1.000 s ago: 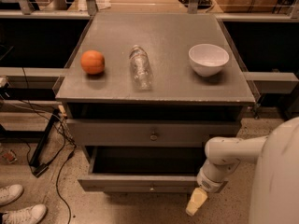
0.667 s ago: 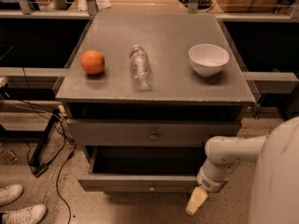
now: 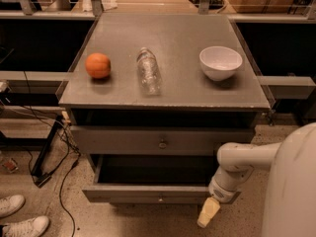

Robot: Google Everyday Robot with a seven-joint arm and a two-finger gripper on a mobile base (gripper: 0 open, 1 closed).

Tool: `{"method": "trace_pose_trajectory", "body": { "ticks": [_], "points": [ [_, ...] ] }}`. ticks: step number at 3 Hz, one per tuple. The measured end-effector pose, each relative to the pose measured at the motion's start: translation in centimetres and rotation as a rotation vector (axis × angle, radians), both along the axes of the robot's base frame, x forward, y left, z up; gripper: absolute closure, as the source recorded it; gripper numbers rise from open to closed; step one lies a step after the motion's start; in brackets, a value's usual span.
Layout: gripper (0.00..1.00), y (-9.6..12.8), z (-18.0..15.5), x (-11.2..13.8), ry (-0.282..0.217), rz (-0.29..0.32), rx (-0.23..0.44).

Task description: Open middle drawer

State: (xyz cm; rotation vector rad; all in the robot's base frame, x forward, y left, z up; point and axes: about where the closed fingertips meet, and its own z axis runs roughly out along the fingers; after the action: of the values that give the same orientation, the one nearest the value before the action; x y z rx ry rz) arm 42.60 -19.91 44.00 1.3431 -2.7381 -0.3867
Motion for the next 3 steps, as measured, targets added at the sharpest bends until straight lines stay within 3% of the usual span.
{"method": "trace_pose_trajectory", "body": {
  "ticks": [3],
  "points": [
    [0.00, -0.24, 0.25, 0.17, 0.018, 0.003, 0.004]
  ]
}}
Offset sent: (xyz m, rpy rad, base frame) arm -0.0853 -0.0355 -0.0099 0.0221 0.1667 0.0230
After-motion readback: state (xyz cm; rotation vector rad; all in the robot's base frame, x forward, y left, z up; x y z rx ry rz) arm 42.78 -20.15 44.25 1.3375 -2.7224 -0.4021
